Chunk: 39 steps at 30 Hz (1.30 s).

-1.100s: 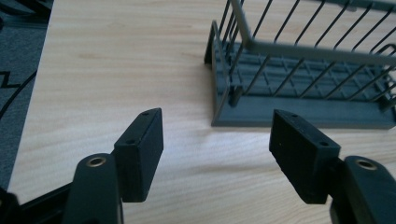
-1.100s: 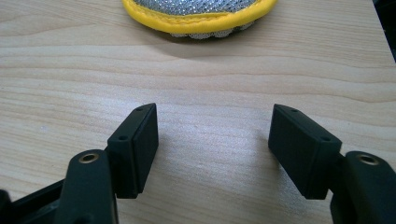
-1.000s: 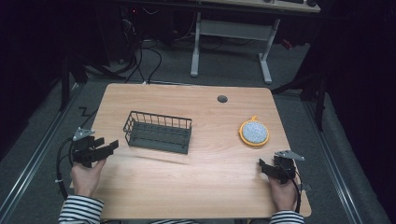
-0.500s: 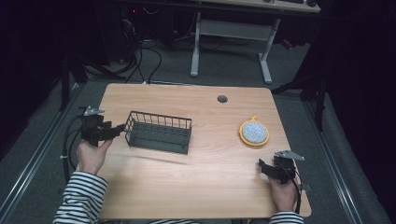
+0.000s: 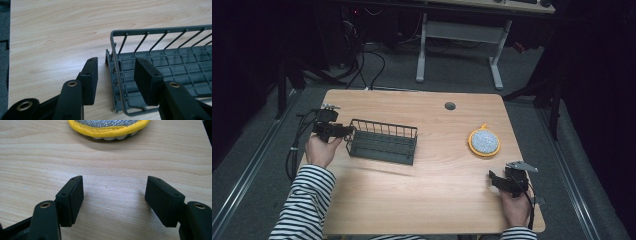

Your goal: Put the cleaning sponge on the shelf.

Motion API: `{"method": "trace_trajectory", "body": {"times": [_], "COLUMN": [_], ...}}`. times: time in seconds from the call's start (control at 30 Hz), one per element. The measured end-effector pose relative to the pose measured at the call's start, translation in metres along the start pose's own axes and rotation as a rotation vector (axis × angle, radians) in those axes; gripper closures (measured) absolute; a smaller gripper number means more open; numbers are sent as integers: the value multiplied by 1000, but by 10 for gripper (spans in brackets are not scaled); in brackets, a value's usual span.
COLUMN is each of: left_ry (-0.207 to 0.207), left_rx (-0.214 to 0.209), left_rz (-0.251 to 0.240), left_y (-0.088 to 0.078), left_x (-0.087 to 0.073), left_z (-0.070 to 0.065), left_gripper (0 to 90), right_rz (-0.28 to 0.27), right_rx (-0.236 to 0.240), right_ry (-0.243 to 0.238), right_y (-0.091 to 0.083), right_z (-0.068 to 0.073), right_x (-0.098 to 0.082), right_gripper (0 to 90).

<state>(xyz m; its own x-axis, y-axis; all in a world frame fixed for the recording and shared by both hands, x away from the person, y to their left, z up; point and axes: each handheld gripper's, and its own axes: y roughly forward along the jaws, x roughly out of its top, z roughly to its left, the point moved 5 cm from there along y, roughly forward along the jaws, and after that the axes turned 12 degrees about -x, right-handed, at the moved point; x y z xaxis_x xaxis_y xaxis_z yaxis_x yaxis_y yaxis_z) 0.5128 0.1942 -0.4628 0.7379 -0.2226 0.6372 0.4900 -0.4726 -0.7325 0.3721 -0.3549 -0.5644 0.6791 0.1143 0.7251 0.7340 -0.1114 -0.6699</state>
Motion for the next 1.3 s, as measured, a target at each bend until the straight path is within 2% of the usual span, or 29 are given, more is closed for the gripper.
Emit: {"method": "trace_trajectory", "body": {"times": [0.1, 0.13, 0.23, 0.67, 0.93, 1.1, 1.3], "left_ry": [-16, -28, -23, -24, -28, -26, -38], "left_rx": [-4, 3, 12, -2, -2, -16, -36], "left_rz": [3, 19, 39, 21, 18, 12, 6], "left_y": [4, 9, 13, 17, 19, 23, 29], "left_x": [0, -1, -2, -1, -1, 0, 1], "left_z": [1, 2, 4, 1, 0, -8, -24], "left_gripper": [575, 583, 615, 814, 827, 828, 836], "right_rz": [0, 0, 2, 2, 3, 3, 3], "right_rx": [1, 1, 1, 1, 1, 2, 2], "right_ry": [0, 0, -1, -5, -5, -5, -5], "right_y": [0, 0, 0, 0, 0, 0, 0], "right_z": [0, 0, 0, 0, 0, 0, 0], "right_x": [0, 0, 0, 0, 0, 0, 0], "right_gripper": [313, 313, 312, 311, 311, 311, 310]}}
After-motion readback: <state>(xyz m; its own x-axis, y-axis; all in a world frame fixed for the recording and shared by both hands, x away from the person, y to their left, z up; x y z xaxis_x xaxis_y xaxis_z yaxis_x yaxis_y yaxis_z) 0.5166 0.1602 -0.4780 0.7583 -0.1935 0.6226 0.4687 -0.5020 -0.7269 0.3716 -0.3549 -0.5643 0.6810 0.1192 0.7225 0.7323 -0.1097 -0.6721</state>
